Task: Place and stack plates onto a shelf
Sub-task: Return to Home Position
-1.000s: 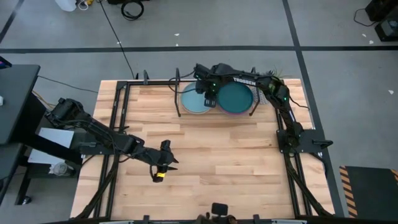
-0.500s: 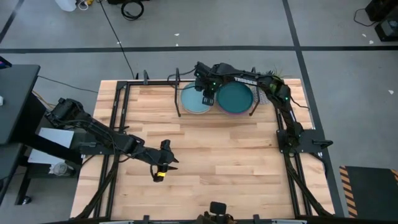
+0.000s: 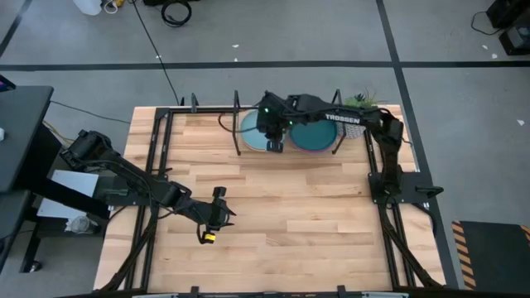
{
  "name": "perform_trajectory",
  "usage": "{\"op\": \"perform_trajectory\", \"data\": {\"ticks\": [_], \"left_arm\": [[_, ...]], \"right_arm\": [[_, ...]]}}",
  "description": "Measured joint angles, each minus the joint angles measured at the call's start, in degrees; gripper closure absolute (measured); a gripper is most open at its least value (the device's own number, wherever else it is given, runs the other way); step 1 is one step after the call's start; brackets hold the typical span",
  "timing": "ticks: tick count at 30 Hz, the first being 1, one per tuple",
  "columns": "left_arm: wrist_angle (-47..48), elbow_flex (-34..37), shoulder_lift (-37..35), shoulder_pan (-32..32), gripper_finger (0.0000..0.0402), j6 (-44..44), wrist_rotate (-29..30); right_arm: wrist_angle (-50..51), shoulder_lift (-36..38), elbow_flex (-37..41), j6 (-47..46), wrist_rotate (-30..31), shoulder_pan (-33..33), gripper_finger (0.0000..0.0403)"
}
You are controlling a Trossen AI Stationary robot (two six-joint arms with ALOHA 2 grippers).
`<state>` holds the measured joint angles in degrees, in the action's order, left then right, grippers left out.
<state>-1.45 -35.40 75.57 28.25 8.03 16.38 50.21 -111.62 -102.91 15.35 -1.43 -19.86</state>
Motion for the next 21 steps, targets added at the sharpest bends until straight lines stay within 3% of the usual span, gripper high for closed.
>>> {"op": "perform_trajectory", "data": {"ticks": [16, 21], "left_arm": [[0.5, 0.0, 0.0, -0.8, 0.0253, -2.6, 0.5], [-0.3, 0.0, -0.1, -0.8, 0.0253, -7.3, 3.2]], "right_arm": [[-27.9, 18.6, 35.7, -9.6, 0.4, 8.5, 0.0306], [-35.7, 24.8, 44.8, -12.6, 4.6, 11.7, 0.0306]]}}
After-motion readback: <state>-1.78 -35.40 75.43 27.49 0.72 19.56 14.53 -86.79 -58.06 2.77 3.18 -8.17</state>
